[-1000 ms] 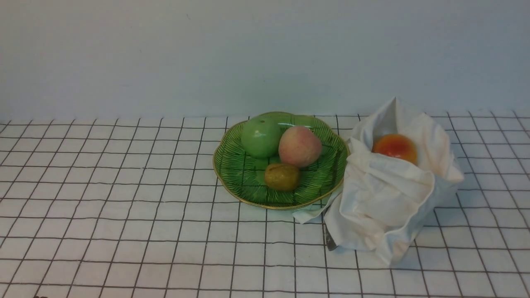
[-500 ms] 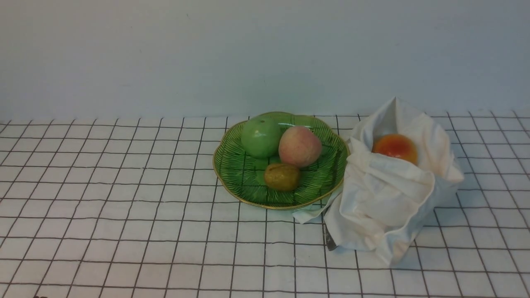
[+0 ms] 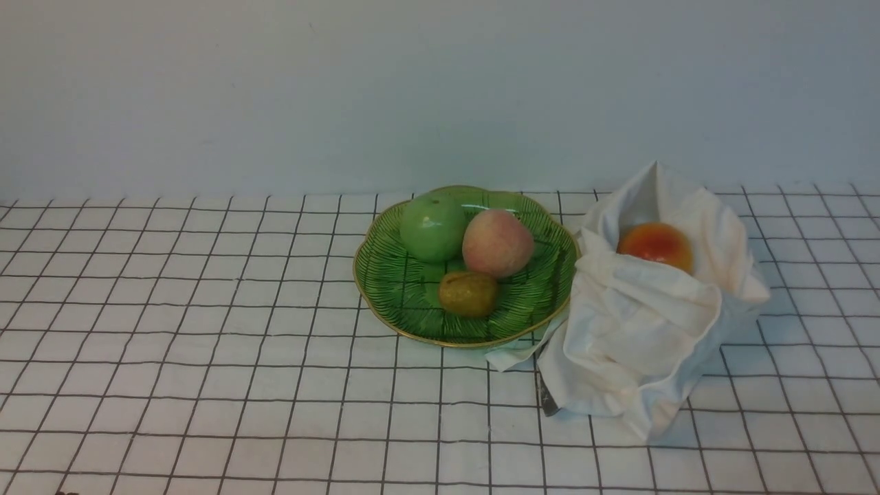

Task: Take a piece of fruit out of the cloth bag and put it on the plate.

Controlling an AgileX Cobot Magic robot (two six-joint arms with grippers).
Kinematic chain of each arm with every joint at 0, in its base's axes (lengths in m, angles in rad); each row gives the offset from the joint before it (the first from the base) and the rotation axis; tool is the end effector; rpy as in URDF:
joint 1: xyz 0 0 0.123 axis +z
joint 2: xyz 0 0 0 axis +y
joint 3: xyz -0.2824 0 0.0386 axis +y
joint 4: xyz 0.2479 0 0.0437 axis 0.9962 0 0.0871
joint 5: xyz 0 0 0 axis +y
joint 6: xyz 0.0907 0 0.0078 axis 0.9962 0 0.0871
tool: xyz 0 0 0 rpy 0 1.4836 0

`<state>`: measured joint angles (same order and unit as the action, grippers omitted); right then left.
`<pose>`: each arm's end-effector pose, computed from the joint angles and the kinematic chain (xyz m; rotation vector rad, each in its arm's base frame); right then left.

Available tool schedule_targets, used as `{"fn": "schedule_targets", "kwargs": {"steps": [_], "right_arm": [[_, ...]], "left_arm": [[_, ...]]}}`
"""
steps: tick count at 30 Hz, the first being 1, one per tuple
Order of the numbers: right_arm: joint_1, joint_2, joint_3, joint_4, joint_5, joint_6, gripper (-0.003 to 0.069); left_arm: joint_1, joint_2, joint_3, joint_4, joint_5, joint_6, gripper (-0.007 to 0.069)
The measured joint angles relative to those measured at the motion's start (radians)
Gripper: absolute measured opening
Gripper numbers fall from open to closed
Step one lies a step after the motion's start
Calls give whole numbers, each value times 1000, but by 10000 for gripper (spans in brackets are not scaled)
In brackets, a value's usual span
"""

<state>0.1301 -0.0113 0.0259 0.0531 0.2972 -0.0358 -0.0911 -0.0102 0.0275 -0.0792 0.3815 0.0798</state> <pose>0.0538 0.0085 0.1781 -0.1145 1.7929 0.1178 0.0520 -0.0075 0.1702 0.1118 1.8788 -0.0859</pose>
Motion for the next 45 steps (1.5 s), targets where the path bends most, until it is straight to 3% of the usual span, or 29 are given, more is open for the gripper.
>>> {"fn": "schedule_targets", "kwargs": {"steps": [9, 45], "right_arm": [[-101, 0, 1, -24, 57, 2, -15], [-102, 0, 1, -26, 58, 2, -15]], "left_arm": [[0, 0, 0, 0, 0, 0, -8], [0, 0, 0, 0, 0, 0, -8]]}}
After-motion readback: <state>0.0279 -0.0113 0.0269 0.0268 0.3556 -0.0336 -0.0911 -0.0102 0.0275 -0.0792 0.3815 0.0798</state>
